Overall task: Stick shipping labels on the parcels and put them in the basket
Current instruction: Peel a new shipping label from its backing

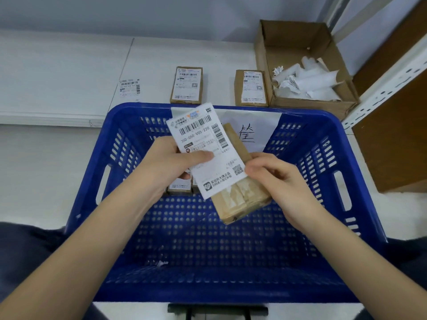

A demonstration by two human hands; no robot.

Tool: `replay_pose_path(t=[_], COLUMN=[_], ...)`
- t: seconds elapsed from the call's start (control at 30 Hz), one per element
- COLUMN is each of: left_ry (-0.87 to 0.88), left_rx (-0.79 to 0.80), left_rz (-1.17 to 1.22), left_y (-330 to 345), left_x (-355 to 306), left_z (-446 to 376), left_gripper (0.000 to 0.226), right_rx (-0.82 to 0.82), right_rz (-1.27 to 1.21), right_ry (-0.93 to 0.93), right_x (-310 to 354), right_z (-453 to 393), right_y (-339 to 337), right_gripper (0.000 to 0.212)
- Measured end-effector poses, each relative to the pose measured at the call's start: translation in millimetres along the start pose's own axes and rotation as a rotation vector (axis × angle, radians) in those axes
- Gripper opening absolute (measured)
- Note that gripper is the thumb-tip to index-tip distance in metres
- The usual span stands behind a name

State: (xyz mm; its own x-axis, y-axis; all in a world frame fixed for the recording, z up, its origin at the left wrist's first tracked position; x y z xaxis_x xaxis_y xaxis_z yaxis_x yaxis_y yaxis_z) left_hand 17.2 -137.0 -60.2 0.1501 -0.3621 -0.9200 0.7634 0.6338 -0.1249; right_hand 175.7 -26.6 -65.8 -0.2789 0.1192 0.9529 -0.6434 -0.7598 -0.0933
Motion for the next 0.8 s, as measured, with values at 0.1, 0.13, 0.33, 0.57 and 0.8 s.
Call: replay_pose_path(t=[0.1, 0.13, 0.33, 0.57, 0.8], left_ry=[0.031, 0.053, 0.438, 0.755, 0.706], left_rx=[-0.021, -0.058, -0.365, -0.055, -0.04], left_rz=[-0.012, -0.029, -0.598, -0.62, -0.49], left_y=[0, -2, -6, 48, 41], left_x=[-2, -3, -29, -29, -27], left_z=[-1, 0, 14, 30, 27], left_gripper=[0.015, 0.018, 0.077, 0.04, 0.032], right_rx=[0.008, 0.01, -0.07, -0.101, -0.064], right_rz=[0.02, 0.031, 0.056, 0.074, 0.092], right_ry=[-0.015, -0.015, -0.019, -0.049, -0.046], right_x=[-2, -2, -4, 0, 2], right_z=[0, -1, -1, 1, 1], right_y=[2, 2, -4, -5, -2], right_gripper=[0.014, 0.013, 0.01, 0.008, 0.014])
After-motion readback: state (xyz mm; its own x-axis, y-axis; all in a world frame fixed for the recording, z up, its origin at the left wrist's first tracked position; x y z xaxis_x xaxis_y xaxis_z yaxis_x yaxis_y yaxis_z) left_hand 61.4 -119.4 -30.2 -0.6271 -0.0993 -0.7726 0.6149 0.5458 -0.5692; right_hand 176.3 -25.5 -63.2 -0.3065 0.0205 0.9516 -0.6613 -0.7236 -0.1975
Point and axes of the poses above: each hand's wrist, its own z-axis away from the middle knuckle, its own y-axis out of the palm, x = y × z, the point moved 9 cm from there along -z, towards the middle knuckle, and after that the axes turned 3 degrees about z, right-handed, at the moved point
